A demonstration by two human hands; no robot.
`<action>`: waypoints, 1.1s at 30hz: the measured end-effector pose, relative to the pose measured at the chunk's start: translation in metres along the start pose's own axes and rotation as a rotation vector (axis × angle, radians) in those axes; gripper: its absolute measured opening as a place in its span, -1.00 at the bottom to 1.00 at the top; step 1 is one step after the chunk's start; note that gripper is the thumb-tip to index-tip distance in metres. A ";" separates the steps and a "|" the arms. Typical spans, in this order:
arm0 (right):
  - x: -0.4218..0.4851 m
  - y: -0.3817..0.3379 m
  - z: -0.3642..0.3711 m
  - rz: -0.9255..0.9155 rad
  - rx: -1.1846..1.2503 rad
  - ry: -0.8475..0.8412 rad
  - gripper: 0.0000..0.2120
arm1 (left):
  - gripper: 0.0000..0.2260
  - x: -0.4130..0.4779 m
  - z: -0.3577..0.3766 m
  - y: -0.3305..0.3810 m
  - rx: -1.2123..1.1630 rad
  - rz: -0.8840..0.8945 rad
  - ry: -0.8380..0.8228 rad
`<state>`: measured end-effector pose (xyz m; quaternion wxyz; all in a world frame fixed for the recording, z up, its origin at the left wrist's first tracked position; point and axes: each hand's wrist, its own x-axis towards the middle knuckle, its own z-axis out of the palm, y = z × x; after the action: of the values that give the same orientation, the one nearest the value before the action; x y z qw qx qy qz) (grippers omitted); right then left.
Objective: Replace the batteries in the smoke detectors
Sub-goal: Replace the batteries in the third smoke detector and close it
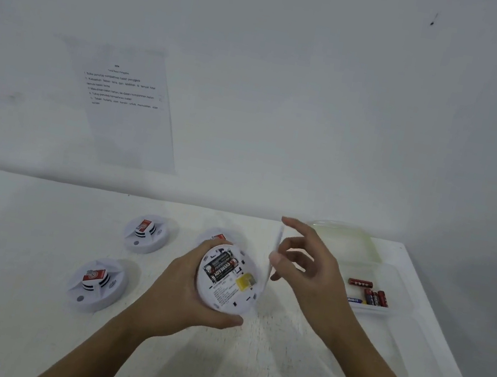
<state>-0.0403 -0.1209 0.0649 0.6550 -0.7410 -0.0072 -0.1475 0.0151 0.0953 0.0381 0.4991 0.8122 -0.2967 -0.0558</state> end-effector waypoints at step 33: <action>-0.020 0.086 -0.006 0.057 -0.637 -0.049 -0.89 | -0.12 -0.006 -0.001 -0.010 -0.088 -0.018 -0.034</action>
<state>-0.0431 -0.1353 -0.0219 0.3935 -0.9121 0.0442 -0.1059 0.0149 0.1028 0.0289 0.5287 0.7911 -0.2950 -0.0871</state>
